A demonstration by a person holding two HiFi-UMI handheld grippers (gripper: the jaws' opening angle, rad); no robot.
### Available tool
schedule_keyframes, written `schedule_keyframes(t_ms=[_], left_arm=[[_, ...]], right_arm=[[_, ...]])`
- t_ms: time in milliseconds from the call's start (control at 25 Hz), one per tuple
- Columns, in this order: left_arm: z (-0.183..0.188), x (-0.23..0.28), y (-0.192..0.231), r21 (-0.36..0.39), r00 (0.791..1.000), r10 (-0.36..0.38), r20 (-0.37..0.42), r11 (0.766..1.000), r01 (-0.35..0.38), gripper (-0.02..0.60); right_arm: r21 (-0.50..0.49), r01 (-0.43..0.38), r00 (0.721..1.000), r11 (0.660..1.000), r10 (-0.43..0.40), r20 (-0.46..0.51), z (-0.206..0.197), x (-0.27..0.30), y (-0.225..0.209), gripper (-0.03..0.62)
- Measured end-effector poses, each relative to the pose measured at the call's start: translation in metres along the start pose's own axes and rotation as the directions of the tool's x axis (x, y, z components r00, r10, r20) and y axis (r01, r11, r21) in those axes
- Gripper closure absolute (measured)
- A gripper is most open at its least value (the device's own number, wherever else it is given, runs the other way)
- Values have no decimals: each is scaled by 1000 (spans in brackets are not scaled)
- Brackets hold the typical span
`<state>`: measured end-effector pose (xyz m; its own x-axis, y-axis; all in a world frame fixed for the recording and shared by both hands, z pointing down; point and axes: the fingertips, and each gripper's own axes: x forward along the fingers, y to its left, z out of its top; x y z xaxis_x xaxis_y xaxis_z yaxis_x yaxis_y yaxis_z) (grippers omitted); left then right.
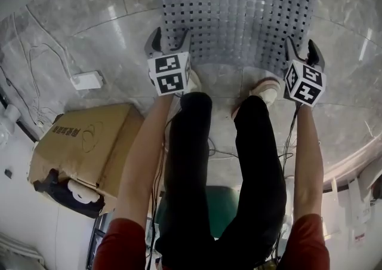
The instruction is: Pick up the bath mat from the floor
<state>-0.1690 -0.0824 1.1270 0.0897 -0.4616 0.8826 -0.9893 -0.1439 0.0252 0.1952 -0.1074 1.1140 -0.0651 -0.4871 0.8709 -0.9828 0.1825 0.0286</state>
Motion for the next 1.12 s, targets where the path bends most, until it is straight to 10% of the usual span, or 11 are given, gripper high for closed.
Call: schedule_keyframes(t_ms=[720, 1120], left_arm=[[-39, 55, 15, -47, 987, 7, -158, 999, -15, 224], [-33, 37, -3, -71, 977, -16, -214, 997, 1, 306]], right_arm=[[43, 0, 985, 999, 7, -171, -56, 58, -18, 250], [45, -7, 989, 999, 13, -149, -45, 33, 7, 416]])
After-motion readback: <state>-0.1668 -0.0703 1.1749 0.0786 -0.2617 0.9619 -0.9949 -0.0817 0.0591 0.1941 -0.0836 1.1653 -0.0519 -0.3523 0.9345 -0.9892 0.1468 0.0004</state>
